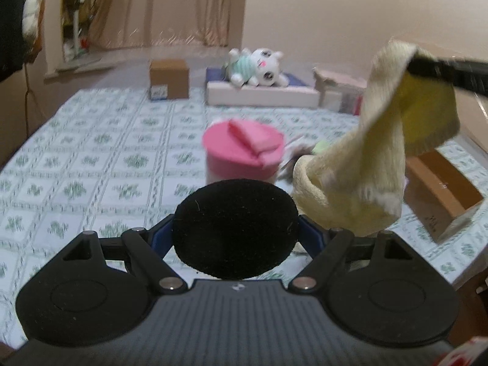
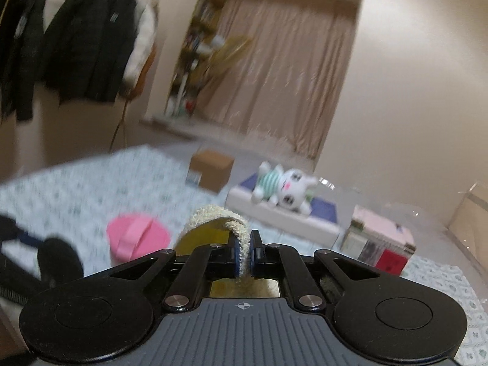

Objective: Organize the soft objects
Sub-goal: 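Grasp the pale yellow towel with the right tool while the left tool holds the black pad, then carry the towel and pad into the cardboard box and open both tools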

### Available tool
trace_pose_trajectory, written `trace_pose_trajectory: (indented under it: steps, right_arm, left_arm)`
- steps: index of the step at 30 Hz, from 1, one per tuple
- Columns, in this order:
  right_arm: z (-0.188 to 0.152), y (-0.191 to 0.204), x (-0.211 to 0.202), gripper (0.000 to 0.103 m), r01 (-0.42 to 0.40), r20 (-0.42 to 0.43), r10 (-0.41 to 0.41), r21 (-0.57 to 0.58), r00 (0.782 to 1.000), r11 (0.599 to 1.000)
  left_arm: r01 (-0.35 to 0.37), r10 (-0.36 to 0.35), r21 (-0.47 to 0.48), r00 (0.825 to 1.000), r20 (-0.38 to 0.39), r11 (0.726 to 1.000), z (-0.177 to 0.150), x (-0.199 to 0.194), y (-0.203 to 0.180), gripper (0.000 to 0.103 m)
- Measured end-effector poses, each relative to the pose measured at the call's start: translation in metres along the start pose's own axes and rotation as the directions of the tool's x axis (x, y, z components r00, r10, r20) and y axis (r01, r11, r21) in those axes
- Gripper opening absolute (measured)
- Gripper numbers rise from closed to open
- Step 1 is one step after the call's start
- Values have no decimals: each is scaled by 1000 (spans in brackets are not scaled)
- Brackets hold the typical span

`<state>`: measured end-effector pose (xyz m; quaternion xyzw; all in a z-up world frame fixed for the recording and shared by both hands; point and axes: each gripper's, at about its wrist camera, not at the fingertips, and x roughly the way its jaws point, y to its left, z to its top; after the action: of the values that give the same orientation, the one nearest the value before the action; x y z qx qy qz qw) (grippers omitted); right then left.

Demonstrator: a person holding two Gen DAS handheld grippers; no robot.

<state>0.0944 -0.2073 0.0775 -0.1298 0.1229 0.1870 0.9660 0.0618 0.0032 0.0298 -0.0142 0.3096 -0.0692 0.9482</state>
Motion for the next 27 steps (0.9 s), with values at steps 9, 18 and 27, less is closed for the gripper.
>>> trace_pose_trajectory:
  steps: [9, 18, 27]
  right_arm:
    - [63, -54, -52, 6, 121, 132, -122, 15, 984, 993]
    - [59, -116, -86, 6, 263, 104, -267, 56, 958, 963]
    - [17, -191, -87, 6, 338, -36, -337, 154, 941, 928]
  left_arm:
    - [102, -108, 77, 992, 72, 992, 44, -30, -38, 81]
    - [277, -287, 144, 956, 54, 950, 85, -13, -117, 81]
    - [398, -400, 178, 916, -26, 900, 98, 35, -193, 81]
